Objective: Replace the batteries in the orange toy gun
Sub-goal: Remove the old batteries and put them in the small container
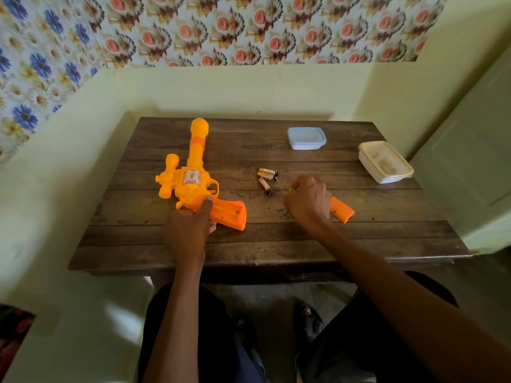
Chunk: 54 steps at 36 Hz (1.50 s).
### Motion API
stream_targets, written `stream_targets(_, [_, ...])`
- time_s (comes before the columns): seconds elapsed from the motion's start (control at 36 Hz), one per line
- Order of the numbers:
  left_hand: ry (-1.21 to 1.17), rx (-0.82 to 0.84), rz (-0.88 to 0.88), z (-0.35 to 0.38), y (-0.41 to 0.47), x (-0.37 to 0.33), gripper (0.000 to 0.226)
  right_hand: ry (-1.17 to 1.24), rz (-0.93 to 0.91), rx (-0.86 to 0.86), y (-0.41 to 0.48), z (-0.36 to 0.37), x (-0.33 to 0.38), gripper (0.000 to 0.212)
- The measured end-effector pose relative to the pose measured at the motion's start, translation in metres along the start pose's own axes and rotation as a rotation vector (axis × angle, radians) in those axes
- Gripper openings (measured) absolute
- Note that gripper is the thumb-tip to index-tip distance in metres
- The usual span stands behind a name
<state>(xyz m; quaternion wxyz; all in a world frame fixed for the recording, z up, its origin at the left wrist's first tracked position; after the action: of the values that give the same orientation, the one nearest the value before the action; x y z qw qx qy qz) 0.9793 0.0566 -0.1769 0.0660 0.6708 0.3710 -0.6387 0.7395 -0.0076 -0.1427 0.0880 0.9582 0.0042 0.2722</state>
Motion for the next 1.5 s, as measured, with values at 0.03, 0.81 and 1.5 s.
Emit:
stream_targets(0.03, [0.008, -0.008, -0.011, 0.000, 0.000, 0.000, 0.023, -0.012, 0.014, -0.003, 0.000, 0.001, 0.000, 0.026])
stream_targets(0.81, [0.168, 0.245, 0.192, 0.099, -0.042, -0.058, 0.003, 0.146, -0.037, 0.222, 0.040, -0.048, -0.040, 0.013])
stream_targets(1.5, [0.199, 0.414, 0.134, 0.264, 0.049, -0.120, 0.043, 0.654, 0.328, 0.052, 0.174, -0.022, -0.094, 0.018])
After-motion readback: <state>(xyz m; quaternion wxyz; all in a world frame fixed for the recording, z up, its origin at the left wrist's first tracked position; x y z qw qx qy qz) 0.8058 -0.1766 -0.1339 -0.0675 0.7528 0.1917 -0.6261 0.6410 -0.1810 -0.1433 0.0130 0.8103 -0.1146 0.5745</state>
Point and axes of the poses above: each hand's wrist, its own y-axis towards the middle knuckle, its own z-axis out of the palm, x = y × z, the point moved 5 cm from there along y, towards the middle knuckle, and after that the axes turned 13 degrees about -z, right-handed, at the moved point
